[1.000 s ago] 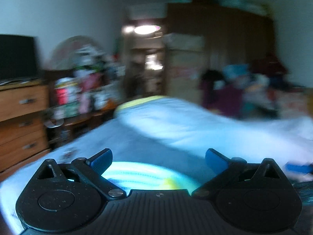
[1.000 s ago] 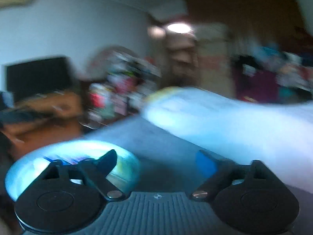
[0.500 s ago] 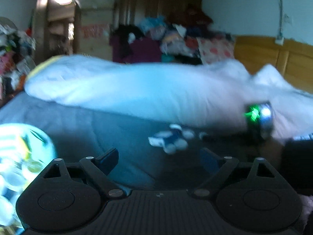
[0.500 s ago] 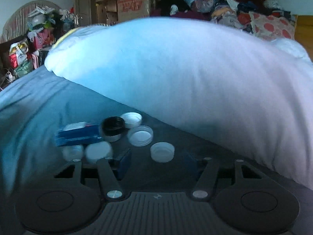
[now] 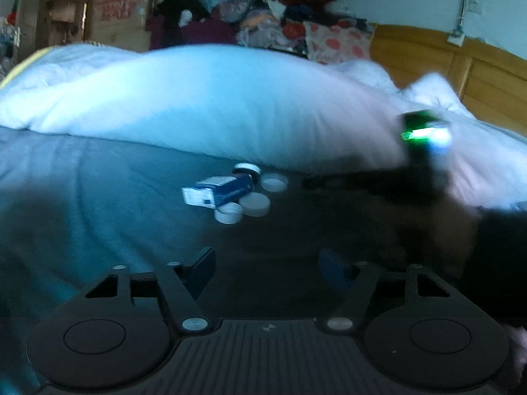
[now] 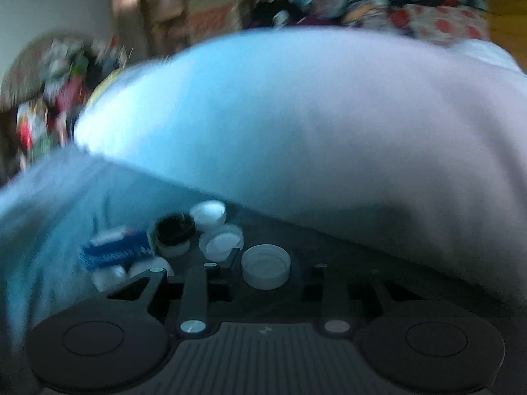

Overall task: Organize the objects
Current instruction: 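Grasp a white cap with the right tool while the left tool grasps another white cap, then carry both white caps over the teal basket and open both tools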

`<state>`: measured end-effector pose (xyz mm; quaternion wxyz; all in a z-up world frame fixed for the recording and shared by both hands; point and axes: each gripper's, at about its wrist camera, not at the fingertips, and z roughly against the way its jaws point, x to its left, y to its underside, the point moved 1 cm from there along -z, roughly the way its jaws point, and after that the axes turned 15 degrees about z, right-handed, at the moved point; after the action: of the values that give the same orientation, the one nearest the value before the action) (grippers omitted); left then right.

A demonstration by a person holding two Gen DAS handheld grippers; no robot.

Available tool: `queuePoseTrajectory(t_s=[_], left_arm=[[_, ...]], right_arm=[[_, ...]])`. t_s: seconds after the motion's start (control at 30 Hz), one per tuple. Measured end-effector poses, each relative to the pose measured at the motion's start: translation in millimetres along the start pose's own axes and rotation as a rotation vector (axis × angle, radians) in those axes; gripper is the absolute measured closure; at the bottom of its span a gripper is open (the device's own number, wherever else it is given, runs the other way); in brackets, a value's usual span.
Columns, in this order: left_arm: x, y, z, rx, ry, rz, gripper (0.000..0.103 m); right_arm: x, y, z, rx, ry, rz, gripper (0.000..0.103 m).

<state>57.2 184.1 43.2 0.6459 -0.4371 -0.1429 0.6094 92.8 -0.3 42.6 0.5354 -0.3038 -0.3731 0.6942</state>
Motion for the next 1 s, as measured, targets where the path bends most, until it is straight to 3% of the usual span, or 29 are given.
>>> queuePoseTrajectory(t_s=[0.17,0.27,0.57,0.6,0.7,0.87,1.0], left_arm=[[-9.3,-2.1,-68.0,0.053,0.031,0.015,0.044],[-7.1,-4.1,-103.5,0.058,-0.032,0.023,0.045],[-6.9,-29.8,-144.9,0.012,-0.084,-0.023,0.043],[-8.9,-30.1,-147.4,0.015,-0.082,-0.034,0.045],[-17.9,-29.1,-154.2,0.019,-0.091,-0.078,0.062],[-21.1,-28.5,-140.8,0.010,-0.084,-0.046,0.064],[-46.0,-19.3,-81.0,-0.044,-0.041,-0.100,0.064]], right_arm=[[-9.8,29.7,67.5,-0.072,0.021,-0.111,0.069],[-12.5,49.2,90.9,-0.113,0.032,-0.186,0.069],[-20.7,76.6,83.6,-0.116,-0.016,-0.273,0.069],[-22.0,78.6,82.2,-0.118,-0.019,-0.284,0.069],[-21.6,82.7,78.3,-0.117,-0.027,-0.286,0.069],[-15.2,74.7,78.7,-0.131,-0.019,-0.246,0.069],[-13.1,62.4,96.9,-0.141,0.001,-0.206,0.069]])
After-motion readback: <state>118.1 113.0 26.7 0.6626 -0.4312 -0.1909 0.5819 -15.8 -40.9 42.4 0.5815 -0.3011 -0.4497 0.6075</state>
